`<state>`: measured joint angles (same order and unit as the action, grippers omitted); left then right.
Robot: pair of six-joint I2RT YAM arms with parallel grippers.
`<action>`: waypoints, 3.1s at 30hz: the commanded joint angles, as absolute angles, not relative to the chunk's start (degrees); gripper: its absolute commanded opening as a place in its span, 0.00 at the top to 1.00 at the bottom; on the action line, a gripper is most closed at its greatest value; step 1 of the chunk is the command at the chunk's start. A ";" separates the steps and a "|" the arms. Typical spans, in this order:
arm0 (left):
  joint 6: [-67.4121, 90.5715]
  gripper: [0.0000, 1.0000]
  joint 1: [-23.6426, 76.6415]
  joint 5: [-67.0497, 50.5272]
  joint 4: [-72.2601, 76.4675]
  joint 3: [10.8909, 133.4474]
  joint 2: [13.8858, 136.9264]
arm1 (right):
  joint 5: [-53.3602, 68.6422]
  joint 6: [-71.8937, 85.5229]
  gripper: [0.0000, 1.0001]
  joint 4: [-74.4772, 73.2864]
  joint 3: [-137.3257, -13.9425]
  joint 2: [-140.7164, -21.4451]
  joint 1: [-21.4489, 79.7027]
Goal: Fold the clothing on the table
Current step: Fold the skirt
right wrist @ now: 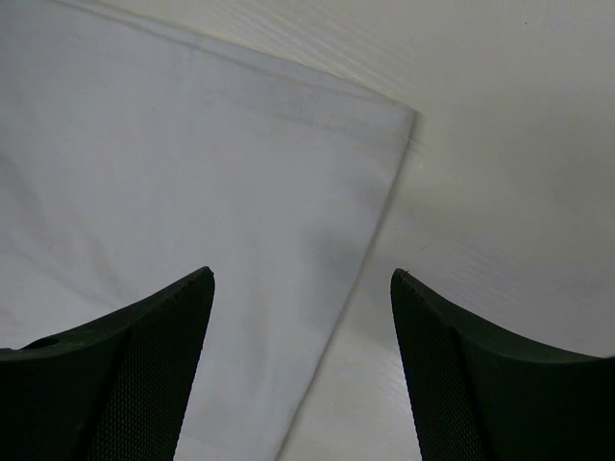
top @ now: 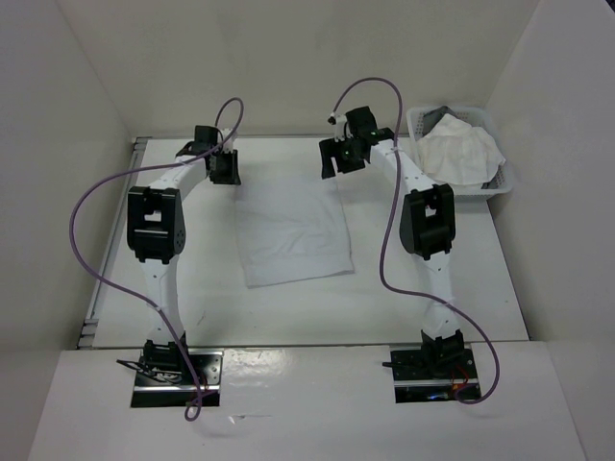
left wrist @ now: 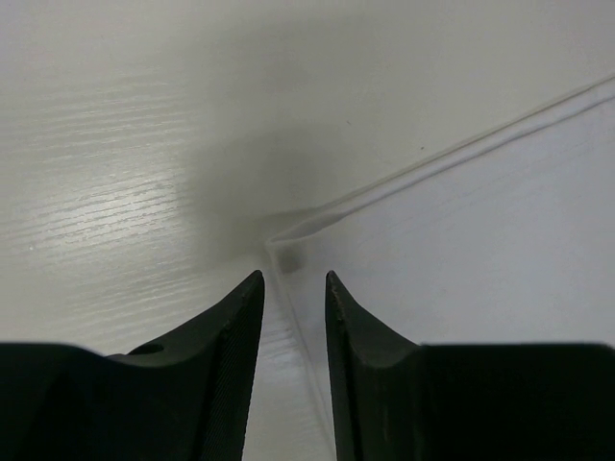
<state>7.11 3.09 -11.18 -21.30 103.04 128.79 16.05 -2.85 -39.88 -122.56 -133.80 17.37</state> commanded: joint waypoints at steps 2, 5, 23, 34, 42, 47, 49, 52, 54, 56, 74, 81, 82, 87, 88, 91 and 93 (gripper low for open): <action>5.89 0.62 3.87 -10.81 -20.21 104.94 129.90 | 17.58 -4.12 0.22 -36.56 -124.01 -134.30 17.14; 5.89 0.64 3.87 -10.81 -20.21 104.94 130.42 | 17.58 -4.13 0.22 -36.04 -124.01 -134.91 17.14; 4.83 0.63 3.87 -9.40 -20.74 105.55 131.66 | 18.11 -4.66 0.22 -36.47 -129.28 -137.81 16.08; 4.22 0.59 3.87 -13.53 -24.26 110.74 135.53 | 20.21 -5.19 0.22 -37.00 -129.29 -137.81 16.08; 3.08 0.87 3.87 -16.00 -25.84 110.57 136.15 | 19.69 -5.19 0.22 -37.53 -133.15 -141.15 16.08; 2.55 0.94 4.39 -16.00 -25.84 109.34 135.62 | 20.21 -4.66 0.22 -40.78 -140.78 -145.71 16.08; 2.55 0.94 5.10 -15.38 -25.84 109.34 134.92 | 20.21 -4.14 0.24 -41.31 -141.42 -146.86 16.08; 1.93 0.94 6.58 -14.24 -25.84 109.34 134.38 | 19.34 -4.13 0.24 -41.31 -141.42 -146.87 16.08; 1.93 0.93 7.38 -14.24 -25.84 109.86 134.38 | 19.34 -4.13 0.24 -41.31 -140.71 -146.87 15.47; 1.41 0.93 8.78 -14.24 -26.36 109.86 134.38 | 19.34 -4.13 0.25 -40.17 -138.43 -146.34 15.47; 0.88 0.92 9.93 -11.87 -26.37 109.34 133.15 | 18.81 -5.19 0.25 -31.38 -118.21 -134.74 10.90; 0.88 0.92 9.93 -11.87 -26.37 109.34 133.15 | 19.34 -5.19 0.25 -31.38 -118.92 -133.07 10.90; 0.88 0.92 9.93 -11.87 -26.37 109.34 133.15 | 19.34 -5.19 0.25 -31.38 -119.53 -133.07 10.90; 0.88 0.92 9.93 -11.34 -26.37 109.34 133.15 | 19.34 -5.19 0.26 -31.99 -120.67 -135.87 10.90; 0.88 0.92 9.93 -11.34 -26.37 109.34 132.63 | 19.34 -5.19 0.28 -31.99 -120.67 -136.40 10.90; 0.88 0.92 9.93 -11.34 -26.37 108.81 132.63 | 19.34 -5.19 0.30 -31.99 -120.67 -136.93 10.90; 0.88 0.92 9.93 -11.34 -26.37 108.11 132.10 | 19.34 -5.19 0.31 -31.47 -120.15 -137.54 10.90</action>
